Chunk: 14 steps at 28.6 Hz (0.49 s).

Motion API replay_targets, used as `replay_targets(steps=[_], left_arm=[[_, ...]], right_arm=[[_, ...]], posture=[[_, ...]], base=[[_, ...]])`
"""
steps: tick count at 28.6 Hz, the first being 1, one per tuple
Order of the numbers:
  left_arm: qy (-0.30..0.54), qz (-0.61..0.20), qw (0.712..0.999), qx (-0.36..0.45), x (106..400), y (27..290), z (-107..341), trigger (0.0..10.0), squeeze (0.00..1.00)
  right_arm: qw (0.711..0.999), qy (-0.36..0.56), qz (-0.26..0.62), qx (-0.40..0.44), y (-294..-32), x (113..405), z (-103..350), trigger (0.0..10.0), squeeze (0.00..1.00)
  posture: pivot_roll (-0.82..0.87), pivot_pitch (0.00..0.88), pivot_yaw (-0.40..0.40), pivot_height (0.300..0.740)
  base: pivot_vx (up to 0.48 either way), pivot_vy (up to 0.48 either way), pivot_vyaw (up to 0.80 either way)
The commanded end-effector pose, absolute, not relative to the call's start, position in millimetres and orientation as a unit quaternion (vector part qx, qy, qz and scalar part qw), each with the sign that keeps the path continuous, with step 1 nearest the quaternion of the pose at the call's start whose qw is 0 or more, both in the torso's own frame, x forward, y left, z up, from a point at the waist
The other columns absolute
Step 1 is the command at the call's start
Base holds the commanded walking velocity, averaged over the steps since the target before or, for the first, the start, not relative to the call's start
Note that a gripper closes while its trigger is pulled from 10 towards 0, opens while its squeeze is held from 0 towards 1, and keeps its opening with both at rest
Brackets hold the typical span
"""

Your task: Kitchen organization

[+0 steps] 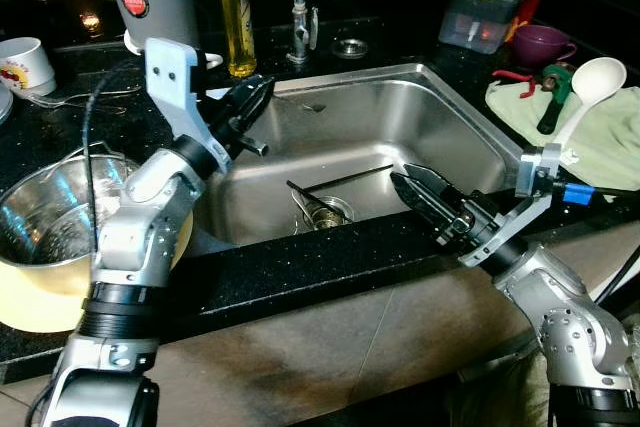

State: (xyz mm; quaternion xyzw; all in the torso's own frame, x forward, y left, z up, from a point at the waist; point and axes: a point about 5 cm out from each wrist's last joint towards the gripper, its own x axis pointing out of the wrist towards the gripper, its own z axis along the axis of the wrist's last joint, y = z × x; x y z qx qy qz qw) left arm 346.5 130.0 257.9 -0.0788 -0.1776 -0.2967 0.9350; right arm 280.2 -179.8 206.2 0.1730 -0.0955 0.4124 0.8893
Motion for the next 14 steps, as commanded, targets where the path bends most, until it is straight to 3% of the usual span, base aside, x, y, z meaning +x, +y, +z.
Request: replay_targets(steps=[1,9,12,13,14], left_arm=[[-0.167,-0.306,0.934,-0.075,347.5,127.1,250.9,10.0,1.0],[-0.179,-0.337,0.92,-0.086,342.7,119.4,252.2,10.0,1.0],[-0.213,-0.318,0.921,-0.065,336.5,121.8,272.6,10.0,1.0],[-0.221,-0.313,0.922,-0.06,334.6,122.0,277.4,10.0,0.41],[-0.229,-0.314,0.92,-0.053,330.5,119.9,282.2,10.0,0.0]], right_arm=[[0.889,-0.096,0.417,0.164,-179.0,277.1,206.2,10.0,0.0],[0.888,-0.095,0.42,0.164,-177.8,276.1,206.1,10.0,0.0],[0.886,-0.096,0.423,0.165,-175.3,275.8,205.9,10.0,0.0],[0.885,-0.096,0.424,0.165,-174.9,275.7,206.0,10.0,0.0],[0.885,-0.098,0.422,0.168,-174.7,276.3,206.4,10.0,0.0]], posture=[[-0.02,0.073,-0.006,0.74],[-0.01,0.077,-0.007,0.74],[-0.01,0.072,-0.003,0.74],[-0.01,0.071,-0.002,0.74],[-0.01,0.071,-0.002,0.74]], base=[[0.0,0.0,0.0],[0.0,0.0,0.0],[0.0,0.0,0.0],[0.0,0.0,0.0],[0.0,0.0,0.0]])
